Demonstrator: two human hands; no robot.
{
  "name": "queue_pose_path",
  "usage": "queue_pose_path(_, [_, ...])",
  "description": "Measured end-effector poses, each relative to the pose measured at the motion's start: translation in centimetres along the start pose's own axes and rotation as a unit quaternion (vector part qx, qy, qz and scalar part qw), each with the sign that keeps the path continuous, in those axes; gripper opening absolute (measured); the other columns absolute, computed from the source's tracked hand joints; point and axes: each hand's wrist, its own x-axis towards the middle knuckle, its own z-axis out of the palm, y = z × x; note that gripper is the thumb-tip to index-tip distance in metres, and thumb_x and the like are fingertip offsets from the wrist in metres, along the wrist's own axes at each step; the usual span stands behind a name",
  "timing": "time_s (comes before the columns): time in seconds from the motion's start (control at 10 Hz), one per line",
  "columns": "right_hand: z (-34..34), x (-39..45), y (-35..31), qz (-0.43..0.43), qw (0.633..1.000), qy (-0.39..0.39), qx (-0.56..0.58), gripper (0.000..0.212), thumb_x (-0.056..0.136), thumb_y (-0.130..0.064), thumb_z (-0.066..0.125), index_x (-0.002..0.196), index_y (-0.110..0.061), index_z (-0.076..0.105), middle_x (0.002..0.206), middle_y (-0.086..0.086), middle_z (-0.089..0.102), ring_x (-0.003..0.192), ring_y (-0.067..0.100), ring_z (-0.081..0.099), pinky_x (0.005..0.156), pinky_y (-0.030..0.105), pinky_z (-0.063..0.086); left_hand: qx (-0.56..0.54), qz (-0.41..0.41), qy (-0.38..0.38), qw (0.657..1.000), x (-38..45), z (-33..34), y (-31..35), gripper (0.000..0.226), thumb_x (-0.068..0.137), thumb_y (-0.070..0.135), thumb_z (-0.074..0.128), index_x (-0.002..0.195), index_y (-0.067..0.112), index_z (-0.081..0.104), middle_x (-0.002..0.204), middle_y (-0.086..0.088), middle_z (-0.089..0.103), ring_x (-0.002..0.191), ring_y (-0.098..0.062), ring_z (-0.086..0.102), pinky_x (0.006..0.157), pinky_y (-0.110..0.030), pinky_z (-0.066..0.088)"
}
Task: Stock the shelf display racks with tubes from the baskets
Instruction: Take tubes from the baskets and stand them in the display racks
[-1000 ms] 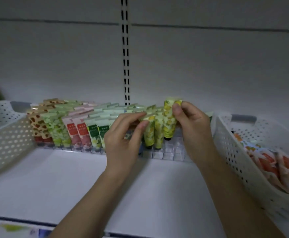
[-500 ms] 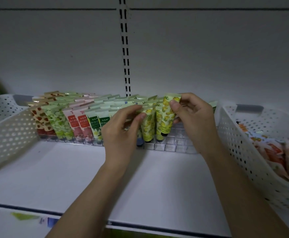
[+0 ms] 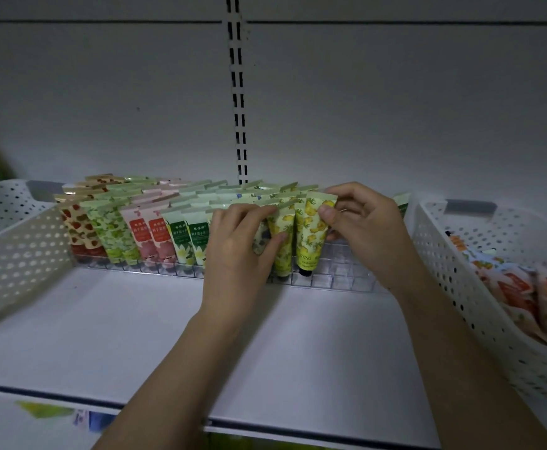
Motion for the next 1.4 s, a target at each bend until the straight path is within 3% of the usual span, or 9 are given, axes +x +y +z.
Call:
queue_pose_path(0.3, [0.3, 0.0, -0.1, -0.047, 0.999, -0.015, -0.012, 0.024, 0.089, -0.005, 0.068, 0.092, -0.028, 0.070, 0.085, -0.002, 0.072, 0.074, 0.015, 0.070, 0.063, 0.024, 0.059, 0.000, -0.014, -0.011, 1.000, 0.1, 0.0, 0.1, 0.033, 0.081, 0.016, 0.077, 0.113, 0.009, 0.068, 0.103, -0.006, 0.060, 0.096, -0.024, 0.051, 0.081, -0.020, 0.034])
queue_pose_path(0.5, [0.5, 0.0, 0.3, -0.057, 0.995, -0.054, -0.060, 0.030, 0.094, -0.002, 0.059, 0.092, -0.031, 0.068, 0.095, 0.005, 0.068, 0.085, 0.024, 0.068, 0.068, 0.030, 0.061, 0.002, -0.019, -0.014, 1.000, 0.0, -0.1, 0.3, 0.033, 0.081, 0.016, 0.077, 0.113, 0.009, 0.068, 0.103, -0.007, 0.060, 0.096, -0.024, 0.051, 0.082, -0.020, 0.035])
queue_pose_path(0.7, [0.8, -0.1, 0.8, -0.073, 0.989, -0.057, -0.116, 0.021, 0.091, -0.002, 0.063, 0.093, -0.022, 0.070, 0.094, 0.002, 0.064, 0.081, 0.021, 0.066, 0.063, 0.026, 0.060, 0.004, -0.024, -0.018, 1.000, 0.1, -0.2, 0.4, 0.034, 0.081, 0.017, 0.077, 0.113, 0.009, 0.068, 0.104, -0.007, 0.061, 0.097, -0.024, 0.052, 0.081, -0.020, 0.035])
queue_pose_path(0.9, [0.5, 0.0, 1.2, -0.063, 0.987, -0.068, -0.130, 0.030, 0.093, -0.007, 0.061, 0.093, -0.037, 0.067, 0.090, 0.001, 0.063, 0.081, 0.013, 0.063, 0.062, 0.022, 0.058, 0.007, -0.022, -0.021, 1.000, 0.0, -0.1, 0.4, 0.034, 0.082, 0.018, 0.076, 0.115, 0.010, 0.067, 0.105, -0.005, 0.060, 0.098, -0.023, 0.051, 0.081, -0.023, 0.038])
queue_pose_path(1.0, [0.6, 0.0, 1.2, -0.056, 0.987, -0.051, -0.145, 0.021, 0.094, -0.014, 0.060, 0.102, -0.032, 0.065, 0.090, -0.001, 0.064, 0.078, 0.009, 0.063, 0.067, 0.032, 0.060, 0.003, -0.018, -0.013, 1.000, -0.1, 0.0, 0.4, 0.034, 0.083, 0.018, 0.076, 0.115, 0.010, 0.067, 0.105, -0.005, 0.060, 0.098, -0.022, 0.051, 0.082, -0.022, 0.037])
queue_pose_path(1.1, [0.7, -0.1, 0.8, -0.068, 0.987, -0.012, -0.144, 0.015, 0.095, -0.017, 0.058, 0.101, -0.030, 0.063, 0.090, 0.009, 0.065, 0.076, 0.021, 0.063, 0.071, 0.044, 0.057, -0.009, -0.024, -0.017, 1.000, -0.2, -0.1, 0.6, 0.034, 0.085, 0.021, 0.073, 0.117, 0.012, 0.066, 0.107, -0.003, 0.058, 0.100, -0.020, 0.049, 0.083, -0.022, 0.037])
queue_pose_path(1.2, [0.6, -0.2, -0.2, -0.070, 0.987, 0.049, -0.139, 0.016, 0.097, -0.011, 0.055, 0.101, -0.024, 0.064, 0.088, 0.006, 0.066, 0.076, 0.021, 0.063, 0.070, 0.044, 0.056, -0.031, -0.038, -0.003, 0.999, 0.0, -0.4, 1.0, 0.032, 0.088, 0.021, 0.070, 0.118, 0.014, 0.066, 0.110, -0.002, 0.057, 0.102, -0.021, 0.049, 0.085, -0.022, 0.037])
queue_pose_path(1.3, [0.5, -0.5, -1.8, -0.076, 0.983, 0.085, -0.147, 0.016, 0.097, -0.009, 0.054, 0.099, -0.021, 0.065, 0.089, -0.006, 0.065, 0.076, 0.006, 0.059, 0.067, 0.027, 0.052, -0.043, -0.021, 0.034, 0.998, 0.8, -0.8, 2.1, 0.029, 0.089, 0.019, 0.066, 0.118, 0.012, 0.066, 0.111, -0.004, 0.058, 0.104, -0.023, 0.049, 0.086, -0.029, 0.040])
queue_pose_path(1.4, [-0.3, -1.0, -4.5, -0.107, 0.977, 0.099, -0.159, 0.019, 0.096, -0.012, 0.055, 0.094, -0.027, 0.065, 0.085, -0.012, 0.064, 0.077, 0.004, 0.061, 0.066, 0.016, 0.047, -0.063, 0.016, 0.042, 0.997, 2.4, -1.0, 4.2, 0.026, 0.089, 0.020, 0.065, 0.114, 0.014, 0.066, 0.108, -0.003, 0.058, 0.103, -0.021, 0.050, 0.087, -0.028, 0.039])
